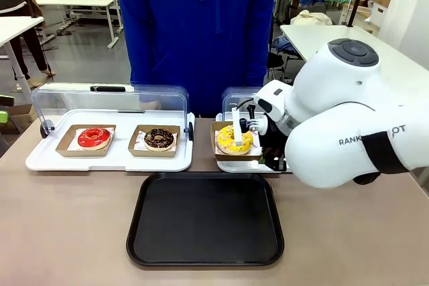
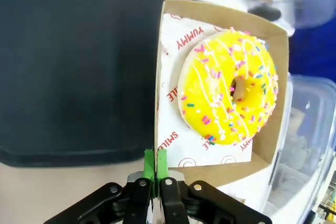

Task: Move the third donut from the left to the tray.
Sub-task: Pick up the Paper togo box containing the Donut indicated by the person and place it on the Handle tray.

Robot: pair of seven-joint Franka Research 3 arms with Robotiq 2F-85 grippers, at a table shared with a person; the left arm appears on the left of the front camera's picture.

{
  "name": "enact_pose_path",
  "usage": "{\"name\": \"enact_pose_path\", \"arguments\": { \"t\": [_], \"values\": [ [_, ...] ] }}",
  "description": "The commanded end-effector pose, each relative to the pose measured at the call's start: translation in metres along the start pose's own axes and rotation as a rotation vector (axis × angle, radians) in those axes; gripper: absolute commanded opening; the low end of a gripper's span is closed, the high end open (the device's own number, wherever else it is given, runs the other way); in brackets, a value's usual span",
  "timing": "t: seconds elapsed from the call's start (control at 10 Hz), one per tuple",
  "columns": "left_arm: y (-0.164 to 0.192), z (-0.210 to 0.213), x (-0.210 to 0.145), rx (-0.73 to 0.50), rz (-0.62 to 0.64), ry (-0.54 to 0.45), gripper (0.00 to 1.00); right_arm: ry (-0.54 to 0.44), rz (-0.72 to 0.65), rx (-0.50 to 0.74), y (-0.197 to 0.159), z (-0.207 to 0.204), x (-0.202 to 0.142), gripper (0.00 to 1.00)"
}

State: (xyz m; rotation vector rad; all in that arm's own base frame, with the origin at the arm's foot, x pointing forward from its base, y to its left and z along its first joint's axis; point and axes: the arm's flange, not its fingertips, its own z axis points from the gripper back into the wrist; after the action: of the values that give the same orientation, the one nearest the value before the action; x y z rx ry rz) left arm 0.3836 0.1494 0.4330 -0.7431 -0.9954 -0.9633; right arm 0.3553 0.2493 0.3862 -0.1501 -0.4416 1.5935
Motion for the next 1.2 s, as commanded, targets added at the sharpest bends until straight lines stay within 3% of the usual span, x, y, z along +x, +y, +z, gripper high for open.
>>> {"name": "enact_pose_path", "arguments": {
  "t": [0.0, 0.5, 1.1],
  "values": [
    [-0.001, 0.000, 0.002, -0.007, -0.013, -0.009, 1.00, -0.022, -0.027, 0.004, 0.064, -0.005, -0.007, 0.02],
    [-0.001, 0.000, 0.002, -0.007, -0.013, -0.009, 1.00, -0.054, -0.048, 0.006, 0.126, -0.024, 0.009, 0.02],
    [-0.001, 0.000, 0.002, -0.007, -0.013, -0.009, 1.00, 0.001, -0.043, 0.047, 0.178, -0.040, 0.018, 0.02]
  ]
}}
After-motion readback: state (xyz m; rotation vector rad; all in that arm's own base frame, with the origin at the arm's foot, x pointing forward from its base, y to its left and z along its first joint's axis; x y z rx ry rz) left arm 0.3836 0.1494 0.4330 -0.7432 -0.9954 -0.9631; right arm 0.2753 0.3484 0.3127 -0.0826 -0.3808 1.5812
